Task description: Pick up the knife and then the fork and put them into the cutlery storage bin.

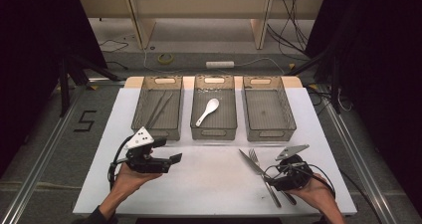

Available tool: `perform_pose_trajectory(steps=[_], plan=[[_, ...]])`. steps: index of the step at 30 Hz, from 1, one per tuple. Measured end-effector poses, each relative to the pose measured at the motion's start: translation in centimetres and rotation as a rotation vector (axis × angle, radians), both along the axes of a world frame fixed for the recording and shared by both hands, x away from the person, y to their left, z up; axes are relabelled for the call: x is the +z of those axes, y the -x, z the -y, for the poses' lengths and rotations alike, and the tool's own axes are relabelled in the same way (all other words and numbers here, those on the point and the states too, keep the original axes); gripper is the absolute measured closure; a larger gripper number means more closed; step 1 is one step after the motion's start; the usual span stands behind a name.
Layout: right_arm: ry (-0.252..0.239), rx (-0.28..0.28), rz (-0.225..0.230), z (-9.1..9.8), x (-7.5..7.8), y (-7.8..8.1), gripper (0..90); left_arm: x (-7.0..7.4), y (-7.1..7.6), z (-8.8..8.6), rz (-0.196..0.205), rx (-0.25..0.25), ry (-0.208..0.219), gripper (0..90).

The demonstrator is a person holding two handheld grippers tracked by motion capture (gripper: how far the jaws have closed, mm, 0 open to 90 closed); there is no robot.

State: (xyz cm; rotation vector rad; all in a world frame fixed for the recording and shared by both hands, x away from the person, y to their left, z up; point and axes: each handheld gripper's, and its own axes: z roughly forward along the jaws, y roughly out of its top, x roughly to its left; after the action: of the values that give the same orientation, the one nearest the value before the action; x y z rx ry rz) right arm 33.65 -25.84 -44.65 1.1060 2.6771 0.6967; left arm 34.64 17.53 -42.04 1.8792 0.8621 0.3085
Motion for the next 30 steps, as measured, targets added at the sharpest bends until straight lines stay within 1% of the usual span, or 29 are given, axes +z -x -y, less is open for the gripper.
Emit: perform_pose_trajectory(steps=[1,3,7,9,15,23,30], plan=[[0.017,0.005,-0.015,-0.2,0.0,-0.1,40.9,0.0,0.0,0.0,0.001,0.000,-0.001,18.0],[0.036,0.010,-0.032,-0.3,0.0,-0.3,42.7,0.0,0.1,0.1,0.001,0.000,0.001,18.0],[0.092,0.027,-0.072,-0.6,-0.1,-0.6,47.0,-0.1,0.0,0.2,0.004,-0.004,-0.007,18.0],[0.107,0.033,-0.092,-0.7,-0.1,-0.7,49.2,-0.1,0.1,0.2,0.008,-0.004,-0.011,18.0],[0.144,0.050,-0.131,-1.1,-0.2,-1.0,54.9,0.0,0.2,0.2,0.011,-0.005,-0.010,18.0],[0.188,0.059,-0.144,-1.2,-0.2,-1.2,62.3,-0.1,0.2,0.3,0.016,-0.007,-0.014,18.0],[0.197,0.063,-0.164,-1.4,-0.5,-1.3,68.1,-0.1,0.2,0.4,0.013,-0.010,-0.019,18.0]])
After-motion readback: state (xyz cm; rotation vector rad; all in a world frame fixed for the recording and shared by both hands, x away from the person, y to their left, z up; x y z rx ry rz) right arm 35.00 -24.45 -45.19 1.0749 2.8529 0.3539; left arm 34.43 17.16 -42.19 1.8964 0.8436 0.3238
